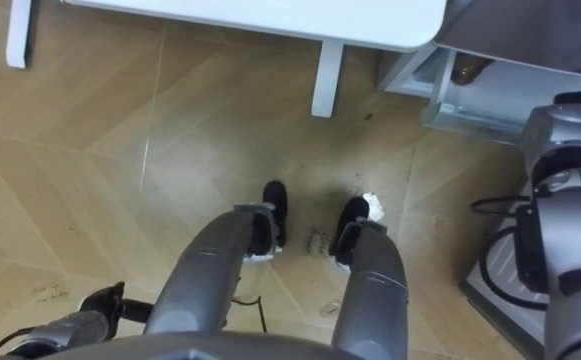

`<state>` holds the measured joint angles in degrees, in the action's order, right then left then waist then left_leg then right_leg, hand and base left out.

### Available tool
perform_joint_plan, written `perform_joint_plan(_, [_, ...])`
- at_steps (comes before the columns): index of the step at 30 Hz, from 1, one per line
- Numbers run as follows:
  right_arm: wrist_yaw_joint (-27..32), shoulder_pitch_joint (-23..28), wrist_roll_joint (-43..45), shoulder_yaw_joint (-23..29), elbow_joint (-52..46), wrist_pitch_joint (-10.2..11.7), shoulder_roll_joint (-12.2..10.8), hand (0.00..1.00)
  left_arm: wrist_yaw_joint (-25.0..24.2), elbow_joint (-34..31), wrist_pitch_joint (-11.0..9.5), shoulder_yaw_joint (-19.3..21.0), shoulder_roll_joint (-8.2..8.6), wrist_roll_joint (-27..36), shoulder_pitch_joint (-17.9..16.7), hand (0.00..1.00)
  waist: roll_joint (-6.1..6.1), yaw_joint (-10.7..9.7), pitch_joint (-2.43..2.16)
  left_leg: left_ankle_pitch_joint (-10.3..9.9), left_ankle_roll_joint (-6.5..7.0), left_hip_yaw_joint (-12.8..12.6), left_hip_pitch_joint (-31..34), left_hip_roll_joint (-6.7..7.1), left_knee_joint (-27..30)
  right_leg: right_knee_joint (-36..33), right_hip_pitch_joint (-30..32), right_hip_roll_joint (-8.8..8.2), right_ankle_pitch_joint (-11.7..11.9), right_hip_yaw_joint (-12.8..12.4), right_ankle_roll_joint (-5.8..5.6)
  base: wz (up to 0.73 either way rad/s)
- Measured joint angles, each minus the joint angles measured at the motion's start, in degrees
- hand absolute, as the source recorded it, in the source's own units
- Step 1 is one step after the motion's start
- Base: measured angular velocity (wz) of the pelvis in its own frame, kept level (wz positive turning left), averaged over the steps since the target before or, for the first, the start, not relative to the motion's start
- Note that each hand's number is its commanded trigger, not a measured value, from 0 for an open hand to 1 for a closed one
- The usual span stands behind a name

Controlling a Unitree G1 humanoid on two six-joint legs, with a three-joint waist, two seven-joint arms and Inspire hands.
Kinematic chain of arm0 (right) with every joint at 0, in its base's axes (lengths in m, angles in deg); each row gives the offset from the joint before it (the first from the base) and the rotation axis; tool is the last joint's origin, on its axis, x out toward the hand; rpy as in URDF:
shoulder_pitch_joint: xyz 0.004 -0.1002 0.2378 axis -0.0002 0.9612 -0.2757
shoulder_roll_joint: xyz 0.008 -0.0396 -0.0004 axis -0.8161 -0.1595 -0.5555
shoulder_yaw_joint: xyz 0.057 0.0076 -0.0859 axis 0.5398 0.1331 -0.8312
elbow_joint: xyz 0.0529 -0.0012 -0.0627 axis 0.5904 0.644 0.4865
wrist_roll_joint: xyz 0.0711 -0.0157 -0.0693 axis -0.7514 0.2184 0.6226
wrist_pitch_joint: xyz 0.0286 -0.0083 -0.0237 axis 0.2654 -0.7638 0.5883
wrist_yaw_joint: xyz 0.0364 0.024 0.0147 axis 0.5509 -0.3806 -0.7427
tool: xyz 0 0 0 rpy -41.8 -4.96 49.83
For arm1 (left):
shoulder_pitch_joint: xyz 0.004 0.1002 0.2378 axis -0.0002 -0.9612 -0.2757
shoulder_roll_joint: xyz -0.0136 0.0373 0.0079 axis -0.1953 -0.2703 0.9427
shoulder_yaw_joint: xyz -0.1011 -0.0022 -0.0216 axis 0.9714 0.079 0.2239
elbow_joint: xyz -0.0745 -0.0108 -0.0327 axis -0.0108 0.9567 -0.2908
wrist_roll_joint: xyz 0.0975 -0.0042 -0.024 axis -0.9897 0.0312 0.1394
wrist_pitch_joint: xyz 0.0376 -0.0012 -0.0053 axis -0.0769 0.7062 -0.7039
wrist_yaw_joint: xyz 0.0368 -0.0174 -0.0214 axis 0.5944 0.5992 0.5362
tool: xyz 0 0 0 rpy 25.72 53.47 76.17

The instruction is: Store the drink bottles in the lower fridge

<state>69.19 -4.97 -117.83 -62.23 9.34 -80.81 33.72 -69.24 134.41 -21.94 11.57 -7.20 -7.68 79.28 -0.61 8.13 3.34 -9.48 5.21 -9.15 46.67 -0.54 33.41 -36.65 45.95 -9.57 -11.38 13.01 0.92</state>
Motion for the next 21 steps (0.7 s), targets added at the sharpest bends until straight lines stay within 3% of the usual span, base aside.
perform_joint_plan(6, [-2.8, 0.1, -3.7, 0.3, -0.1, 2.3, 0.2, 0.00, 0.0, 0.0, -0.2, 0.0, -0.21, 0.0, 0.0, 0.00, 0.11, -0.1, -0.07, 0.0, 0.03, 0.0, -0.3, 0.23, 0.0, -0.2, -0.2, -0.02, 0.1, 0.1, -0.10, 0.00])
perform_joint_plan(16, [-9.2, 3.6, -4.2, 0.4, 0.1, 2.9, 0.4, 0.00, -1.4, 0.2, -0.7, 2.3, -0.51, 0.0, 0.0, 0.00, 0.38, -0.2, -0.30, -0.2, -0.11, 0.2, -5.2, 0.07, -0.3, 0.1, -5.4, 0.08, -0.3, 0.5, -0.04, 0.01])
perform_joint_plan(20, [-11.7, 6.0, -3.7, 0.4, 0.6, 3.0, 0.5, 0.00, -2.7, 0.2, -0.7, 2.4, -1.28, 0.0, -0.1, 0.00, 0.47, -0.6, -1.01, -0.3, -0.53, 0.3, -9.2, 0.02, -1.8, 1.7, -9.5, -0.08, -0.5, 1.1, -0.35, 0.01])
perform_joint_plan(21, [-12.3, 7.4, -3.1, 0.5, 0.6, 3.0, 0.5, 0.00, -3.1, 0.1, -0.6, 2.8, -1.48, -0.1, -0.4, 0.00, 0.15, -0.6, -1.36, -0.2, -0.59, 0.1, -10.8, 0.03, -2.6, 2.5, -11.0, -0.06, -0.4, 1.2, -0.54, 0.00])
